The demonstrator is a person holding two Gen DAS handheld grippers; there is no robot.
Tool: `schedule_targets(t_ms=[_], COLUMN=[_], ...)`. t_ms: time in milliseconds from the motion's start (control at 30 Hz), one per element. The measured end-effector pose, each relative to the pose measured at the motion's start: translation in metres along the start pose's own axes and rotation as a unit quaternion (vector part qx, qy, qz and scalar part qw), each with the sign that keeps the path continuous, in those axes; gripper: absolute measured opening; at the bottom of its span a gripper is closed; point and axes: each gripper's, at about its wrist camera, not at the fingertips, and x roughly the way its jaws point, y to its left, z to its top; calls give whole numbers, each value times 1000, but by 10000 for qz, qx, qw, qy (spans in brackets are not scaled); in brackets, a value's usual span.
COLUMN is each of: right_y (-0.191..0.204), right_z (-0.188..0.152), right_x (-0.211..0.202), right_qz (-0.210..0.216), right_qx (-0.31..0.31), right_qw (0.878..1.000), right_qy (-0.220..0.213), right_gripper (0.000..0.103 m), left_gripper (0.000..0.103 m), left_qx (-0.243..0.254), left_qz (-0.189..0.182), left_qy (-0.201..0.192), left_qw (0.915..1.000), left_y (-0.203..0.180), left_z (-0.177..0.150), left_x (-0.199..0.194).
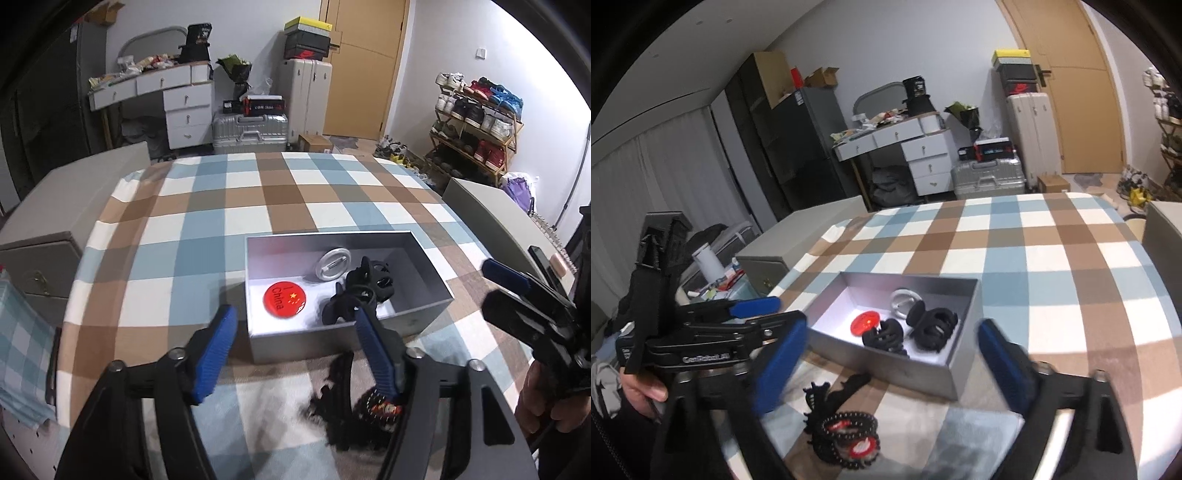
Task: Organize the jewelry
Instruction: 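Lower both badges into the grey box and open both tools, then move both tools back toward the beaded bracelets and hair ties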
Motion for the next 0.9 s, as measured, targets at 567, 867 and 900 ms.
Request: schedule_targets(t_ms=[567,867,900], right_y=[19,32,32], right_z=[-46,-69,-70], right_x=[-30,-20,-19], right_qz=[-264,-213,-186], right_qx=[-169,-479,-483], right_qw=[9995,9974,9973], right_qy=[92,492,513], right_gripper=[103,103,103], left_gripper=[80,84,85], left_qx=[-668,-974,-958], left_qz=[438,630,647], left_qy=[-277,-63,-52], left_qw=[9964,9932,9933], left_y=[8,25,25], left_z=[-51,-83,-85], left_x=[-27,-23,-24])
